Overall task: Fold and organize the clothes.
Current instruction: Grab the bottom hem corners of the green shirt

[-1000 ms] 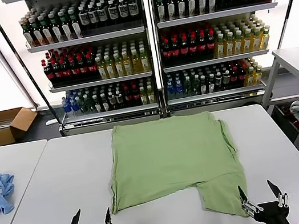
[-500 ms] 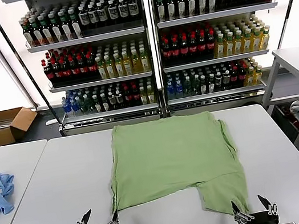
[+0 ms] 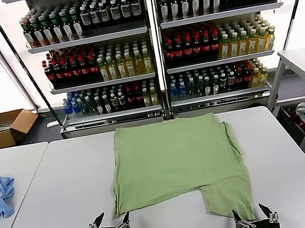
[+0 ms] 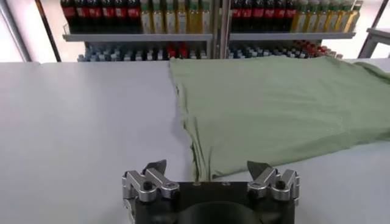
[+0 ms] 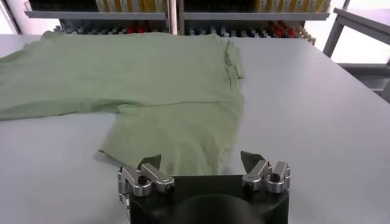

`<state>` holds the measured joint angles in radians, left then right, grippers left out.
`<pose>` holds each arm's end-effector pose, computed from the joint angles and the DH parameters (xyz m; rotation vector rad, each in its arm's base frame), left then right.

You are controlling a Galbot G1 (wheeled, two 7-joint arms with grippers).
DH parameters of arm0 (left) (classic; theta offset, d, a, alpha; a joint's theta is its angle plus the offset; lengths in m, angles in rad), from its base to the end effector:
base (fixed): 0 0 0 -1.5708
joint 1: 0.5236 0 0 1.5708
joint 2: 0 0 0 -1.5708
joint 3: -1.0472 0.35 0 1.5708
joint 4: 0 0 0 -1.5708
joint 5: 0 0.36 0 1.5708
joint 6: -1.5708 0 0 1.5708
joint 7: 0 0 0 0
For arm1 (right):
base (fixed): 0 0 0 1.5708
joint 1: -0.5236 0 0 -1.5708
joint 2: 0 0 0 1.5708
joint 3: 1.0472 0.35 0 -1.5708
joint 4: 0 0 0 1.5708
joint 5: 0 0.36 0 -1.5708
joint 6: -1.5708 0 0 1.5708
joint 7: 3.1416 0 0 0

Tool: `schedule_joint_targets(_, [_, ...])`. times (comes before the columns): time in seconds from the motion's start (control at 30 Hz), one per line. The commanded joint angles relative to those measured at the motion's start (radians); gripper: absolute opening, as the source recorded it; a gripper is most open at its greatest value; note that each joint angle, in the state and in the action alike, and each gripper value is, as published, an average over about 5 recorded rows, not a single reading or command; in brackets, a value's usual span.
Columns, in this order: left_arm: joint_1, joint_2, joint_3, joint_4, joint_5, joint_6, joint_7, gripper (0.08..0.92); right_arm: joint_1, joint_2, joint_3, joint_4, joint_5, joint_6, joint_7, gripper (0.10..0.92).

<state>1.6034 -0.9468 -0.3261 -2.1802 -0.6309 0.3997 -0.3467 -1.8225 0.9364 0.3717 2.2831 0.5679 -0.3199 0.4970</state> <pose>0.1663 0.0371 -0.2808 -0.2262 -2.5724 0.0131 0.1106 -0.0348 -0.2720 0.0380 -2.5715 0.0441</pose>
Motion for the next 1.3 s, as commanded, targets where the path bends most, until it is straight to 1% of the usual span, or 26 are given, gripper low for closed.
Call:
schedule_joint_targets(0.03, [-0.078, -0.01, 0.024, 0.072, -0.049, 0.005, 0.026, 0.823, 0.004, 0.001, -0.003, -0.004, -0.001, 0.0, -0.004, 0.823])
schedule_joint_targets(0.33, [-0.109, -0.018, 0.027, 0.125, -0.058, -0.005, 0.041, 0.817, 0.025, 0.008, -0.022, -0.029, -0.004, 0.002, -0.003, 0.818])
schedule_joint_targets(0.4, [-0.11, -0.018, 0.03, 0.131, -0.058, -0.007, 0.044, 0.792, 0.029, 0.009, -0.029, -0.035, -0.004, 0.003, -0.003, 0.801])
schedule_joint_targets(0.5, [-0.113, -0.022, 0.035, 0.142, -0.057, -0.012, 0.046, 0.72, 0.038, 0.012, -0.035, -0.045, -0.004, 0.005, -0.001, 0.732])
schedule_joint_targets(0.77, [-0.115, -0.026, 0.04, 0.166, -0.053, -0.022, 0.06, 0.498, 0.055, 0.014, -0.046, -0.067, -0.004, 0.011, -0.001, 0.498])
schedule_joint_targets(1.13, [-0.094, -0.012, 0.059, 0.148, 0.007, -0.064, 0.102, 0.178, 0.054, 0.012, -0.053, -0.077, -0.039, 0.047, -0.006, 0.178])
schedule_joint_targets(1.23, [-0.081, -0.005, 0.051, 0.113, 0.015, -0.074, 0.103, 0.105, 0.034, 0.009, -0.044, -0.05, -0.064, 0.057, -0.008, 0.117])
schedule_joint_targets(1.3, [-0.068, 0.002, 0.036, 0.084, 0.017, -0.081, 0.098, 0.084, 0.017, 0.006, -0.03, -0.023, -0.075, 0.059, -0.01, 0.108])
